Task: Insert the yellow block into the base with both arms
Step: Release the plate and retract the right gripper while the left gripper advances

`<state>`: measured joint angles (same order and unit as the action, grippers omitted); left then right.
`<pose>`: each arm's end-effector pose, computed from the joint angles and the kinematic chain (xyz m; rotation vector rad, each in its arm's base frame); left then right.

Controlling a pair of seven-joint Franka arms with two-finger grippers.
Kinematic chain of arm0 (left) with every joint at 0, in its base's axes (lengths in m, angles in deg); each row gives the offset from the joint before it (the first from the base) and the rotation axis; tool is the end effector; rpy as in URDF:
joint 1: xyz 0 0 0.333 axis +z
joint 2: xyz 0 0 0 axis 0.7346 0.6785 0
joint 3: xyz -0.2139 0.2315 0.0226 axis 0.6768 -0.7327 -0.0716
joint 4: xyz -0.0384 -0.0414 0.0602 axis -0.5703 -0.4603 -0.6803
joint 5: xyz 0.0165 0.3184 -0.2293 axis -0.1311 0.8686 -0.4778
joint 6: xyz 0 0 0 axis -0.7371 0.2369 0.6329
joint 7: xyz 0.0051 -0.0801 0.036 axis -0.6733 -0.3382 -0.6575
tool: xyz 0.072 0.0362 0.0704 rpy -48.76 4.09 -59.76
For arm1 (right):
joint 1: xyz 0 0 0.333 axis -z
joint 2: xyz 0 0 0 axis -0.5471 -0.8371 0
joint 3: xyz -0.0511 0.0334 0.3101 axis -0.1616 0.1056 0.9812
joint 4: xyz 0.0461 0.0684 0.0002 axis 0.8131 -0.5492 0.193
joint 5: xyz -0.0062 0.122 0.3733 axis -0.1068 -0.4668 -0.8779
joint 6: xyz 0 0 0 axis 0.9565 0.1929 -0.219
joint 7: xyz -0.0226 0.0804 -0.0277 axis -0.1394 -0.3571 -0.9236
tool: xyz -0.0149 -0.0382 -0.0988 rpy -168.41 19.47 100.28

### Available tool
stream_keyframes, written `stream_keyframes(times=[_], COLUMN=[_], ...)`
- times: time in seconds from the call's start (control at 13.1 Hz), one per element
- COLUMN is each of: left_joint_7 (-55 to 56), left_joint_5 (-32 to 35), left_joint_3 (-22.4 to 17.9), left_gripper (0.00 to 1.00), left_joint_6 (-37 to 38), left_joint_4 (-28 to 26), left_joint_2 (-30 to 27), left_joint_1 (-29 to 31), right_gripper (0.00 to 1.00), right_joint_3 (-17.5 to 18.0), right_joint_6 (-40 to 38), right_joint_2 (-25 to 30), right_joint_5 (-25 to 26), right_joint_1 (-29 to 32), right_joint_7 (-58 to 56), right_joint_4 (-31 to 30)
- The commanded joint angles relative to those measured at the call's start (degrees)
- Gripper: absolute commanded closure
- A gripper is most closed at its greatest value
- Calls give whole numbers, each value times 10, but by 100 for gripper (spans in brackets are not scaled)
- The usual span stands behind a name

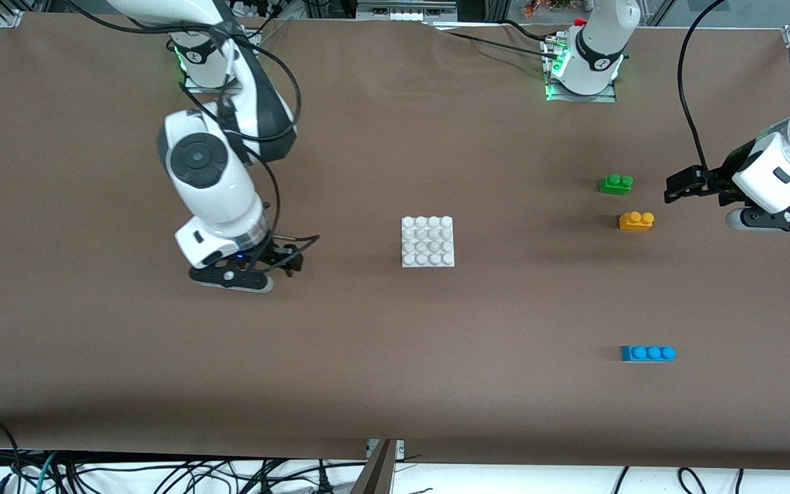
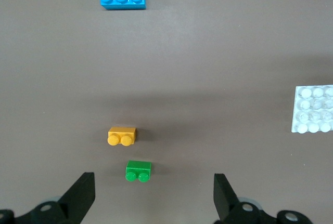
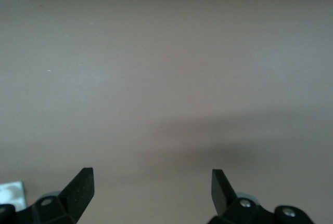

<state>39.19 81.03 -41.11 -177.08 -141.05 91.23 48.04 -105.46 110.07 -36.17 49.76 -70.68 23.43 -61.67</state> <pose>0.5785 -0.0144 0.5373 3.0984 0.0006 -0.1842 0.6298 0.2752 0.4166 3.0771 -0.1674 0.1793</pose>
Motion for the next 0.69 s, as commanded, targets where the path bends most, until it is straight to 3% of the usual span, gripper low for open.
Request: stream_keyframes(times=[0.0,0.15,0.31,0.53,0.61], left_joint_7=[0,0,-1,-6,-6], left_joint_5=[-3,-3,-3,-3,-3], left_joint_3=[-1,-1,-1,-1,-1], left_gripper=[0,0,0,0,0], left_joint_6=[8,9,9,8,6], left_joint_4=[16,16,14,14,14], left_joint_2=[6,6,6,6,7], left_joint_1=[2,3,3,15,15], right_gripper=[0,0,0,0,0], right_joint_3=[-23,-42,-29,92,117], right_joint_6=[-73,-108,-142,-183,-197], right_joint_2=[65,92,101,126,133], right_joint_5=[-6,-24,-57,-58,-55], right_joint_1=[-2,4,62,199,232], right_joint_7=[-60,-111,-156,-165,-165], right_joint_4=[-15,-15,-15,-3,-3])
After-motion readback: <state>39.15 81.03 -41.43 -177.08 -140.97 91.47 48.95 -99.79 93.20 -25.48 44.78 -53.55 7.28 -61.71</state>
